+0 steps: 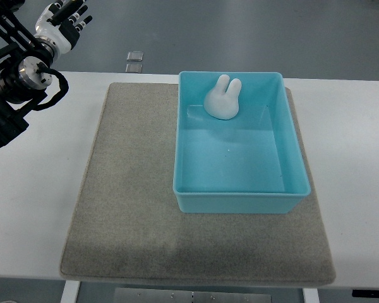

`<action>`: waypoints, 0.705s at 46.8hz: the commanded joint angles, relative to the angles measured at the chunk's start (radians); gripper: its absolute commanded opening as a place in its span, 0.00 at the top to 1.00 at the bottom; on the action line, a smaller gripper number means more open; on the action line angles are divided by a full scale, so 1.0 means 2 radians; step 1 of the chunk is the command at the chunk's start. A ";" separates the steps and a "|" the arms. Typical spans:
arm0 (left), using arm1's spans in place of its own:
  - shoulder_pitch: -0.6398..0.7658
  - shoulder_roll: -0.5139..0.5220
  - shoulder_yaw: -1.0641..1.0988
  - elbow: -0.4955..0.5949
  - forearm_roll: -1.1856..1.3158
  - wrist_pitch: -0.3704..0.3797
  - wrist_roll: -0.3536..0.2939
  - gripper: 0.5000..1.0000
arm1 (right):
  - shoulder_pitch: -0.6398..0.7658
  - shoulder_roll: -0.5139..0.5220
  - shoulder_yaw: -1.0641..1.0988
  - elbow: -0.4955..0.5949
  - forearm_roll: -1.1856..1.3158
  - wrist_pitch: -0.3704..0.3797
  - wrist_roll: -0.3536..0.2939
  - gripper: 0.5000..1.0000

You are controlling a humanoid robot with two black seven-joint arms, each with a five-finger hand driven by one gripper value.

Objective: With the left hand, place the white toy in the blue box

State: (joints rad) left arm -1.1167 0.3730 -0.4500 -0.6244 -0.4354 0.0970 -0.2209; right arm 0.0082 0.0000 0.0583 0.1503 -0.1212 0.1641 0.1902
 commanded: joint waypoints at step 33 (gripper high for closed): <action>0.024 -0.030 0.000 0.042 0.001 -0.132 -0.008 0.07 | 0.000 0.000 0.000 0.000 0.000 0.000 0.000 0.13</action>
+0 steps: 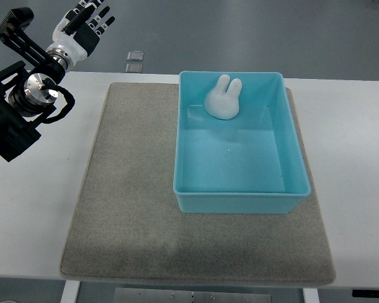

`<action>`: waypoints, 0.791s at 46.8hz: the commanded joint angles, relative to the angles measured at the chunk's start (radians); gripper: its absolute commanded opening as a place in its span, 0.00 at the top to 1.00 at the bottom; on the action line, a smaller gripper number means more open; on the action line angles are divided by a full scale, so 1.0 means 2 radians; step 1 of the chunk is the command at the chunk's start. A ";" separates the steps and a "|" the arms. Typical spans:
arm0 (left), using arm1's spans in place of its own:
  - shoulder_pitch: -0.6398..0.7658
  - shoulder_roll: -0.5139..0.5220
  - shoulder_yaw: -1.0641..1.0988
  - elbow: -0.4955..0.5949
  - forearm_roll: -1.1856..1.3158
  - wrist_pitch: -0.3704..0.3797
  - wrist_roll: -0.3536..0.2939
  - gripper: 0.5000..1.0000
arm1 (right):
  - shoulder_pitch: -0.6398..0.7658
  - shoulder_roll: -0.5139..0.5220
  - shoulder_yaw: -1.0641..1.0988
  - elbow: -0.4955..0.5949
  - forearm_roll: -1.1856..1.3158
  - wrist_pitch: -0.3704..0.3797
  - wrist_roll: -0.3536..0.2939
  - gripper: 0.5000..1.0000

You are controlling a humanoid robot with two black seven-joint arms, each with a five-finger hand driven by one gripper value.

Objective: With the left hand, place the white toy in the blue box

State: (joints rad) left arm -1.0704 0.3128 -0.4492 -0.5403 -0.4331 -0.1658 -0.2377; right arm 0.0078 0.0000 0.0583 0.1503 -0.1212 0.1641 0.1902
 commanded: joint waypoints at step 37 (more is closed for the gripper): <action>-0.002 -0.001 0.001 0.019 0.001 -0.001 0.000 0.05 | 0.000 0.000 0.000 0.000 0.000 0.000 0.000 0.13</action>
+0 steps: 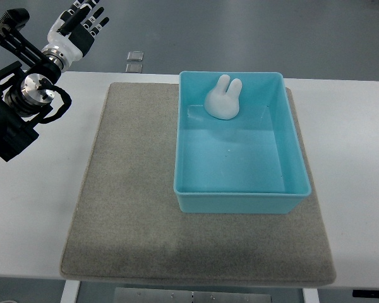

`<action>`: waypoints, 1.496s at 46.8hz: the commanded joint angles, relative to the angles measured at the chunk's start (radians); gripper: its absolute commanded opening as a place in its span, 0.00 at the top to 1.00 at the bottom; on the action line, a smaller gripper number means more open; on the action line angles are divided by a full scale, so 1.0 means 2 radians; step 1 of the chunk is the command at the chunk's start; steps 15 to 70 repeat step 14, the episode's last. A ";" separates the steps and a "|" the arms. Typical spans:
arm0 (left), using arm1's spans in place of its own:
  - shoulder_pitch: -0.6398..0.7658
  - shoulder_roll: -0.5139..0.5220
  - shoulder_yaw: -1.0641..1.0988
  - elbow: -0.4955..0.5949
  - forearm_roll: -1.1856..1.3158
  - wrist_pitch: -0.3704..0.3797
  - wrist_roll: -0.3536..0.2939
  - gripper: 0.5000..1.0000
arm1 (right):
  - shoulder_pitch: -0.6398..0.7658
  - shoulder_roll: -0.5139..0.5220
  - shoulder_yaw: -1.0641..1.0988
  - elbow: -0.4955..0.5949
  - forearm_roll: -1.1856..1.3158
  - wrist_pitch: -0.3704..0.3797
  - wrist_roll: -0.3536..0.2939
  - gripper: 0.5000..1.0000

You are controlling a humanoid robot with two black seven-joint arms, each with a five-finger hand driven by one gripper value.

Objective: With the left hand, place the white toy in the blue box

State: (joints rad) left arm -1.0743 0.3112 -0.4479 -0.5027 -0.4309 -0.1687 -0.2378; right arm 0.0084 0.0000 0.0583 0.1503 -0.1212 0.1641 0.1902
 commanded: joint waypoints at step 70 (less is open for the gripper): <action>0.002 0.000 0.000 0.000 0.000 0.001 0.001 0.05 | 0.000 0.000 -0.001 0.009 -0.006 0.005 0.002 0.13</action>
